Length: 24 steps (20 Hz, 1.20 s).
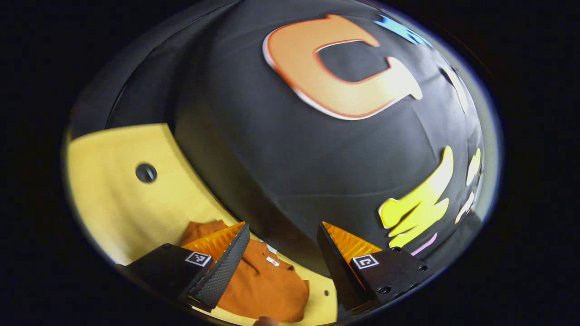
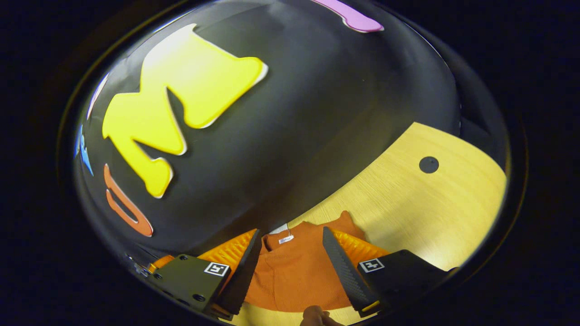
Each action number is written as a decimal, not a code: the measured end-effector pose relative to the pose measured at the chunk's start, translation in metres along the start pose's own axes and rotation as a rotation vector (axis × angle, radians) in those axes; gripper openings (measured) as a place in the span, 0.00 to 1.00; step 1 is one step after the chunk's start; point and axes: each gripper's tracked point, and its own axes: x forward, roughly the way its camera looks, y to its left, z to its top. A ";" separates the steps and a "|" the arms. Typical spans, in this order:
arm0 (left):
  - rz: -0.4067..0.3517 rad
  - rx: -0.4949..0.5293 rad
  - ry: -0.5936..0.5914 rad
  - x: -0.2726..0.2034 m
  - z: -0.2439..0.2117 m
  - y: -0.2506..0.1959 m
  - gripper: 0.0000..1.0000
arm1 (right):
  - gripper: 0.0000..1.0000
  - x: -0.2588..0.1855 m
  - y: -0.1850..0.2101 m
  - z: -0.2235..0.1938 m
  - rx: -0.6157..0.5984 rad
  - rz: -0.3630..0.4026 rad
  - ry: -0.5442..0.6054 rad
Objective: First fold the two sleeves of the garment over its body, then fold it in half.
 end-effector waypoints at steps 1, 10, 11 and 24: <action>0.014 0.066 0.012 -0.016 0.000 -0.003 0.97 | 0.88 -0.012 0.007 0.000 -0.061 -0.008 -0.014; 0.161 0.659 -0.112 -0.176 0.016 -0.042 0.98 | 0.97 -0.169 0.026 0.030 -0.432 -0.140 -0.236; 0.161 0.680 -0.107 -0.191 0.012 -0.052 0.98 | 0.97 -0.185 0.025 0.030 -0.471 -0.155 -0.257; 0.206 0.696 -0.150 -0.308 -0.035 -0.056 0.98 | 0.97 -0.304 0.006 -0.083 -0.620 -0.102 -0.238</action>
